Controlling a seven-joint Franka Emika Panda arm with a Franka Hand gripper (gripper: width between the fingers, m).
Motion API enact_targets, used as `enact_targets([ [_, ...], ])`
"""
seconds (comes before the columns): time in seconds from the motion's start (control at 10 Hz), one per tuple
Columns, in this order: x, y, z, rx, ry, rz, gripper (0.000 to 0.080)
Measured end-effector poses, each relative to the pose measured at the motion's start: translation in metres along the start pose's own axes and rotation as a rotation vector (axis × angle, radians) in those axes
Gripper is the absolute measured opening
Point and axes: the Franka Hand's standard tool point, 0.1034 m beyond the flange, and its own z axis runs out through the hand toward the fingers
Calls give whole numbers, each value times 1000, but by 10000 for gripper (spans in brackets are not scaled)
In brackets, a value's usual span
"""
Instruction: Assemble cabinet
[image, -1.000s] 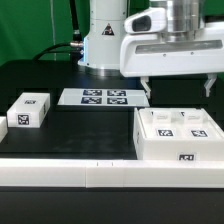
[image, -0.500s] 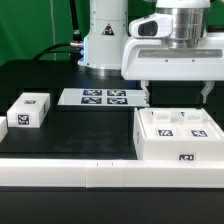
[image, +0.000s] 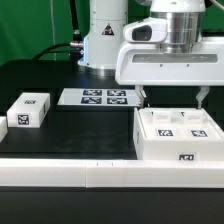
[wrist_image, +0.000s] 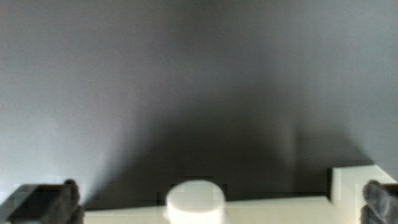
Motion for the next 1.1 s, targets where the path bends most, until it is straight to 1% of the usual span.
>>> enact_targets([
  [0.1, 1, 3, 5, -2, 0, 3, 797],
  [0.5, 0, 1, 6, -1, 0, -11, 797],
  [0.6, 3, 7, 16, 7, 16, -35, 797],
  [0.7, 10, 8, 26, 7, 15, -44, 797],
  [0.8, 14, 7, 26, 9, 19, -46, 797],
  [0.9, 14, 7, 29, 9, 17, -48, 797],
  [1.1, 11, 4, 31, 11, 21, -54, 797],
])
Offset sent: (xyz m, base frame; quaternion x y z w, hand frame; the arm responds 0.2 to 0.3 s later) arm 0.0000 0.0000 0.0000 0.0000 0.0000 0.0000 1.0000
